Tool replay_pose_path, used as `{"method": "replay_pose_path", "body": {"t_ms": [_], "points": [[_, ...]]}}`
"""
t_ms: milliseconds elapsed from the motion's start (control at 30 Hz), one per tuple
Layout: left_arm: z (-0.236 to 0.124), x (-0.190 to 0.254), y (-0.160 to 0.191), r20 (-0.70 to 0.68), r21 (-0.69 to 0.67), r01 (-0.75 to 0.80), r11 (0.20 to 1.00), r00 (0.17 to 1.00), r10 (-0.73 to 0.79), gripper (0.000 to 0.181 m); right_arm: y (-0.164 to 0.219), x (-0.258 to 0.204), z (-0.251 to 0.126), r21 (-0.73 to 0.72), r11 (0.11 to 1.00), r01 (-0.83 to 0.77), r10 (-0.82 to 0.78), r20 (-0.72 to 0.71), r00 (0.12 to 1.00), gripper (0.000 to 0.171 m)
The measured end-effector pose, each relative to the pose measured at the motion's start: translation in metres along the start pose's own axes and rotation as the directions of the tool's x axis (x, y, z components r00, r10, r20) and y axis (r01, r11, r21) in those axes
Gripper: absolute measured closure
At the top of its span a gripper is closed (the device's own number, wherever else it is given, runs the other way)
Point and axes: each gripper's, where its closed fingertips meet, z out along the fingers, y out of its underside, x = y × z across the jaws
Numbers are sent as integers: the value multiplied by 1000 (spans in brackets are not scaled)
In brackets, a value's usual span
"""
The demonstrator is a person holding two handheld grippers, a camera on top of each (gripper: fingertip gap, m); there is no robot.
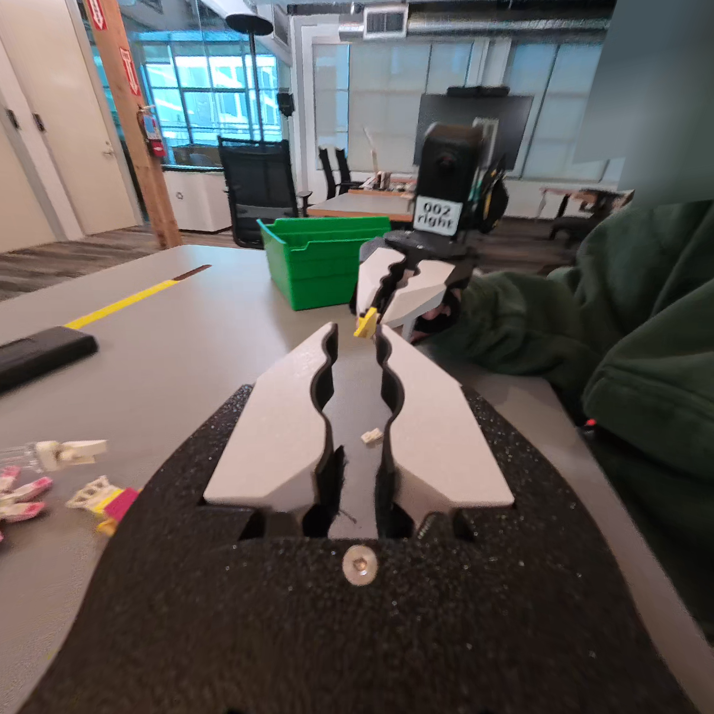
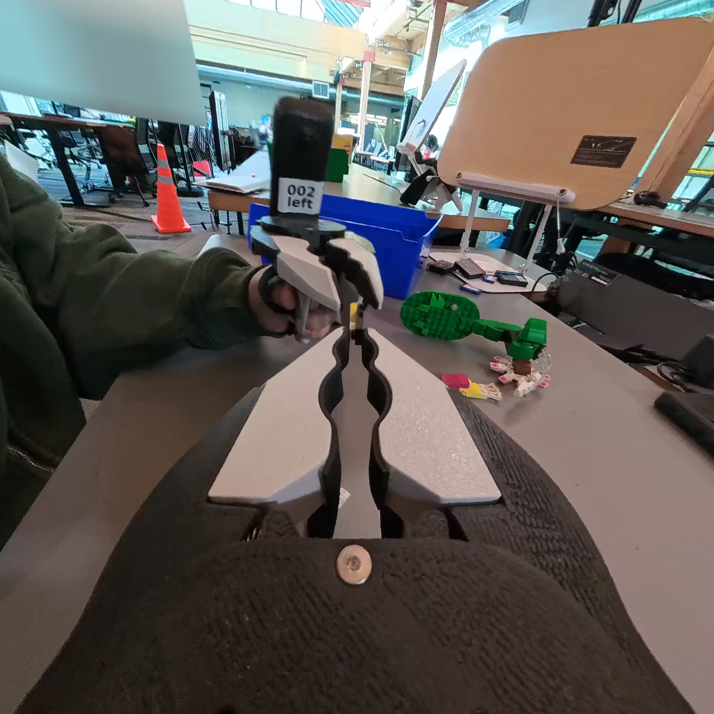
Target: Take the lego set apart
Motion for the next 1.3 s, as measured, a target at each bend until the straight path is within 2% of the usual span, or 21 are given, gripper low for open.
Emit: {"method": "replay_pose_path", "body": {"t_ms": [67,267,333,400,467,533,600,667,767,833,900,967,1033,1100,1133,1200,1233,1300], "points": [[-1,2,-5,-32,39,51,998,998,-50,168,-2,-1,-1,14,1000,-8,7,13,1000,168],[5,6,2,-65,1,70,998,995,-70,165,-6,-5,-1,37,999,-21,20,41,999,168],[5,10,0,-87,20,77,997,993,-75,176,-7,-6,-1,38,999,-18,16,45,999,168],[4,9,-2,-70,27,54,998,996,-52,178,-8,-6,-1,44,999,-15,13,38,999,168],[4,11,-1,-62,5,9,1000,998,-9,180,-8,0,0,38,999,2,-2,-11,1000,168],[7,27,-1,-117,-10,-62,998,991,60,181,-7,17,-4,30,999,20,-16,-121,992,168],[17,31,13,-110,-93,-136,986,986,126,181,-9,26,-8,45,999,13,-5,-169,986,168],[20,24,19,-63,-121,-151,981,988,144,181,-6,30,-9,38,999,7,1,-184,983,168],[3,-11,4,137,-78,-163,984,976,172,180,-3,35,-10,34,999,8,-1,-210,978,168],[-29,-44,-17,359,-93,-243,965,896,261,181,-3,42,-13,37,999,25,-15,-251,968,168],[-88,-78,-51,634,-170,-317,933,690,350,181,-6,48,-16,52,998,37,-21,-287,958,168],[-159,-91,-89,817,-203,-340,918,458,350,179,-8,52,-19,70,997,32,-9,-313,950,168],[-225,-108,-99,892,-271,-227,935,307,333,176,-7,56,-20,76,997,18,8,-330,944,168],[-284,-133,-81,929,-304,12,953,223,294,173,-7,57,-20,79,997,10,17,-332,943,168],[-310,-145,-68,947,-287,132,949,188,260,151,-7,57,-20,79,997,13,14,-335,942,168],[-356,-163,-44,982,-190,312,931,61,180,88,-6,57,-19,68,997,27,-2,-344,939,168],[-367,-167,-32,989,-149,380,913,48,142,77,-5,57,-19,60,998,37,-14,-348,937,168],[-377,-170,-29,993,-115,388,914,41,107,75,-3,57,-18,43,997,59,-40,-358,933,168]]}}
